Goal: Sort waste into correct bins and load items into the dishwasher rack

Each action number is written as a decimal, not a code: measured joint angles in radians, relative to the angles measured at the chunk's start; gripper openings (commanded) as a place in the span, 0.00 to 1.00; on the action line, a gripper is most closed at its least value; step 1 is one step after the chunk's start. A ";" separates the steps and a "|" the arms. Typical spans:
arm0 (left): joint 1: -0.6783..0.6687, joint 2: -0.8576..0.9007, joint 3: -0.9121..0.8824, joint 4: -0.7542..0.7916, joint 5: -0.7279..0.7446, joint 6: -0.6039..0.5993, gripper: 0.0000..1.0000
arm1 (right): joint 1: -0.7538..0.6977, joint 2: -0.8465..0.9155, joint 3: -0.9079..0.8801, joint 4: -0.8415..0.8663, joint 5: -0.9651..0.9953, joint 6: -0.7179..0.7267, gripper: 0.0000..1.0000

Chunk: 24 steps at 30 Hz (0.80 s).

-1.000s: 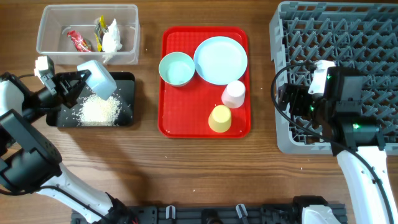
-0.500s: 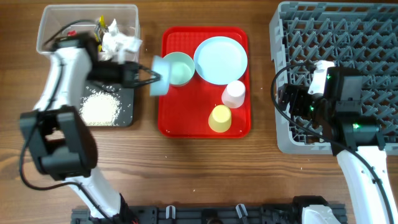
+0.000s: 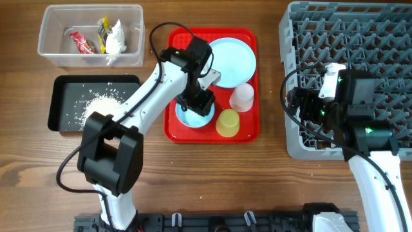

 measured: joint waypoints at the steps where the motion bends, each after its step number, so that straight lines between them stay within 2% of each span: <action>1: 0.000 0.000 0.000 0.002 -0.003 -0.012 0.79 | 0.000 0.000 0.000 0.001 -0.001 0.000 1.00; 3: 0.002 0.000 0.000 0.002 -0.009 -0.045 0.84 | 0.000 0.000 0.001 0.023 -0.041 -0.006 1.00; 5: 0.047 -0.014 0.027 -0.030 -0.005 -0.121 1.00 | 0.000 0.003 0.026 -0.010 -0.072 -0.007 1.00; 8: 0.145 -0.094 0.061 -0.036 -0.003 -0.179 1.00 | 0.002 0.027 0.169 -0.104 -0.083 0.004 1.00; 11: 0.314 -0.272 0.097 -0.042 -0.006 -0.219 1.00 | 0.053 0.104 0.397 -0.220 -0.089 0.015 1.00; 13: 0.370 -0.327 0.106 -0.052 -0.008 -0.229 1.00 | 0.132 0.202 0.530 -0.332 -0.069 0.019 1.00; 17: 0.455 -0.318 0.107 -0.063 -0.008 -0.232 1.00 | 0.303 0.452 0.729 -0.481 0.008 0.034 1.00; 21: 0.488 -0.314 0.106 -0.063 -0.021 -0.232 1.00 | 0.371 0.646 0.780 -0.578 0.047 0.056 1.00; 24: 0.488 -0.314 0.107 -0.063 -0.118 -0.233 1.00 | 0.377 0.729 0.780 -0.581 0.057 0.063 1.00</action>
